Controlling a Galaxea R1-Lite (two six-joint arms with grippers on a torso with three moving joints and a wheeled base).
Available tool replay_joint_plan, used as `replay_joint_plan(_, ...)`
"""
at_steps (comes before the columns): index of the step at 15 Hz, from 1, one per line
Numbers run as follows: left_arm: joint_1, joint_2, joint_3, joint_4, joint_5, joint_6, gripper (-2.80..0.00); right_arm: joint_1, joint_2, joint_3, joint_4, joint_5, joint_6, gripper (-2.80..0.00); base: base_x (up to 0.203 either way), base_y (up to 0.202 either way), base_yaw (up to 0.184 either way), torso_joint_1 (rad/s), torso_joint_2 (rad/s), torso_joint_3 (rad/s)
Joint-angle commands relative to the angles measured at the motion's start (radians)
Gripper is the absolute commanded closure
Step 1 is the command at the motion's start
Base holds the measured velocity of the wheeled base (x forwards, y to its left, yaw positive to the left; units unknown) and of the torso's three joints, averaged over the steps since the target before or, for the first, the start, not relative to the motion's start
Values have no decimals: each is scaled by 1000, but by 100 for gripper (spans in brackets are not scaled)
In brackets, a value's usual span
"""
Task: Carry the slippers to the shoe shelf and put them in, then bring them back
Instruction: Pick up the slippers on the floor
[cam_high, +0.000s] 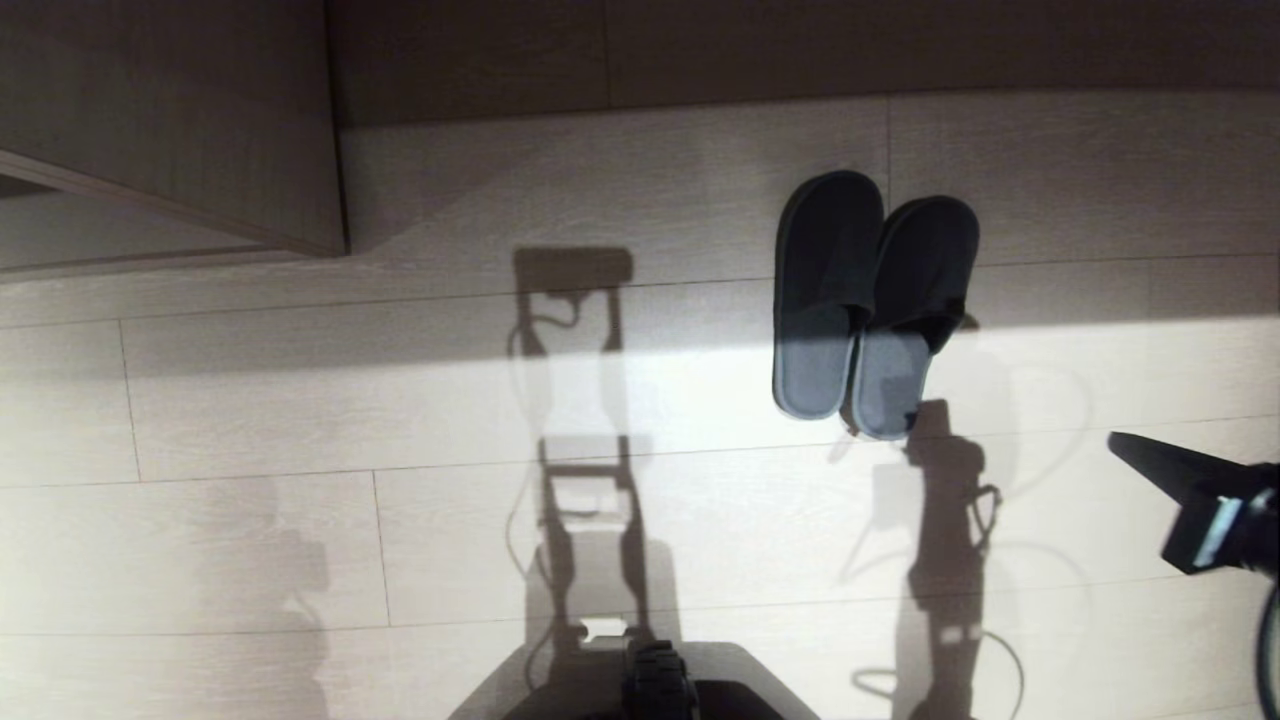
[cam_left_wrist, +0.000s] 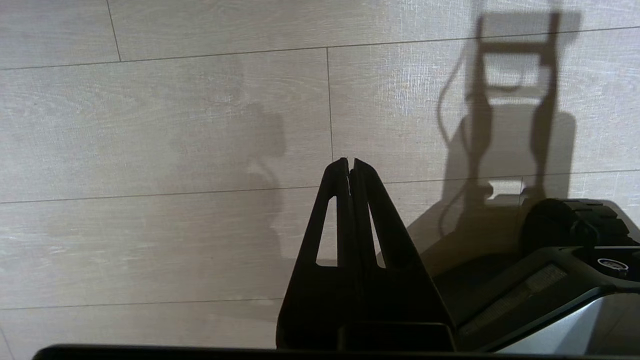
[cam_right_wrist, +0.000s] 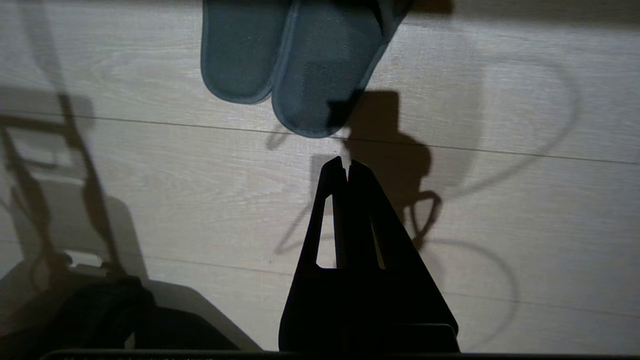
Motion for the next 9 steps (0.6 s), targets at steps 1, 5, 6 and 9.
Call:
replay_joint_plan(1,0,-2,2,0,0,0,0,31,307,-33,-116,-8,-2,0,0,0,0,0,0,0)
replay_joint_plan(5,0,-2,2,0,0,0,0,109,445,-78,-346,-101,-7,-280,0,0,0,0,0,0)
replay_joint_plan(6,0,-2,2,0,0,-2,0,110,475,-84,-373,-138,-10,-280,0,0,0,0,0,0)
replay_joint_plan(9,0,-2,2,0,0,-2,0,133,602,-94,-580,-207,-29,-280,0,0,0,0,0,0)
